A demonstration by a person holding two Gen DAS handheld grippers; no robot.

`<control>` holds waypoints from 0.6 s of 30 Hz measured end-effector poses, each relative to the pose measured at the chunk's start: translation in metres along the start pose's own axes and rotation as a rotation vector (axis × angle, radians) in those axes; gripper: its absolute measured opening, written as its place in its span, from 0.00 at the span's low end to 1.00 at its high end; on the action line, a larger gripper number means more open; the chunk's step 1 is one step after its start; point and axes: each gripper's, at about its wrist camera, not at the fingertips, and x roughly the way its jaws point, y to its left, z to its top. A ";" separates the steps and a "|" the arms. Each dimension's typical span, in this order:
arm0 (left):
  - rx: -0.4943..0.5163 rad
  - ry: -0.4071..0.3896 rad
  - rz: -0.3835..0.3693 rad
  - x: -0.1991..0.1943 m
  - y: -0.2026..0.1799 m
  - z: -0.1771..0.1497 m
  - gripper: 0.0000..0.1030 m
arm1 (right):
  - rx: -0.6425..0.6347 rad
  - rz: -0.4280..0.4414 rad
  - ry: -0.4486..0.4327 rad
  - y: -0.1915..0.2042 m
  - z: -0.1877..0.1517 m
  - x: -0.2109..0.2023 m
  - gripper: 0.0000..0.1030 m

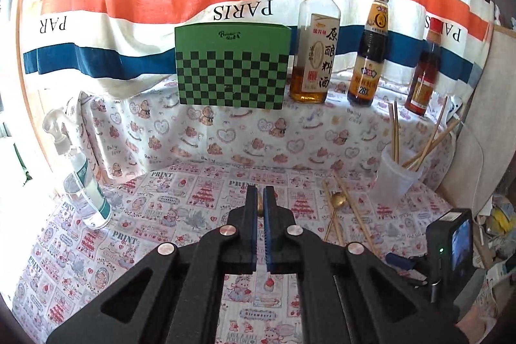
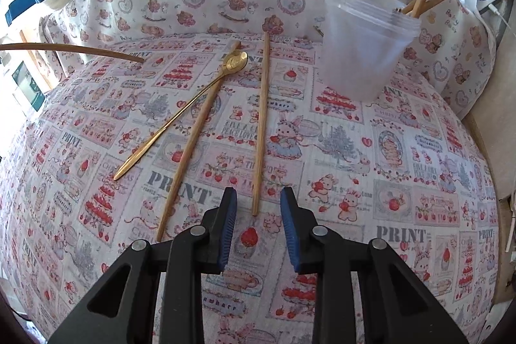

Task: Organize utensils
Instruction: 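Lift the chopstick with the left tool while the right tool regrasps its chopstick, then carry both chopsticks above the clear cup with both tools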

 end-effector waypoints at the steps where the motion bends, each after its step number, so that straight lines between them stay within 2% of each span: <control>1: -0.001 -0.005 -0.002 -0.001 -0.002 0.004 0.02 | -0.004 -0.008 0.000 0.000 0.000 0.001 0.23; 2: 0.002 -0.012 -0.001 -0.002 -0.004 0.007 0.02 | -0.015 -0.011 -0.008 0.001 0.000 0.001 0.15; 4: 0.018 -0.025 0.010 -0.003 -0.009 0.012 0.02 | -0.047 -0.009 -0.009 0.005 -0.001 0.001 0.05; 8: 0.055 -0.058 0.019 -0.014 -0.020 0.032 0.02 | -0.003 0.079 0.001 -0.004 0.002 -0.009 0.05; 11: 0.056 -0.068 0.001 -0.022 -0.023 0.053 0.02 | 0.006 0.056 -0.123 -0.011 0.006 -0.043 0.05; 14: 0.056 -0.071 0.003 -0.023 -0.027 0.070 0.02 | 0.019 0.116 -0.199 -0.020 0.011 -0.080 0.05; 18: 0.064 -0.064 -0.028 -0.021 -0.036 0.086 0.00 | 0.011 0.106 -0.299 -0.028 0.022 -0.129 0.05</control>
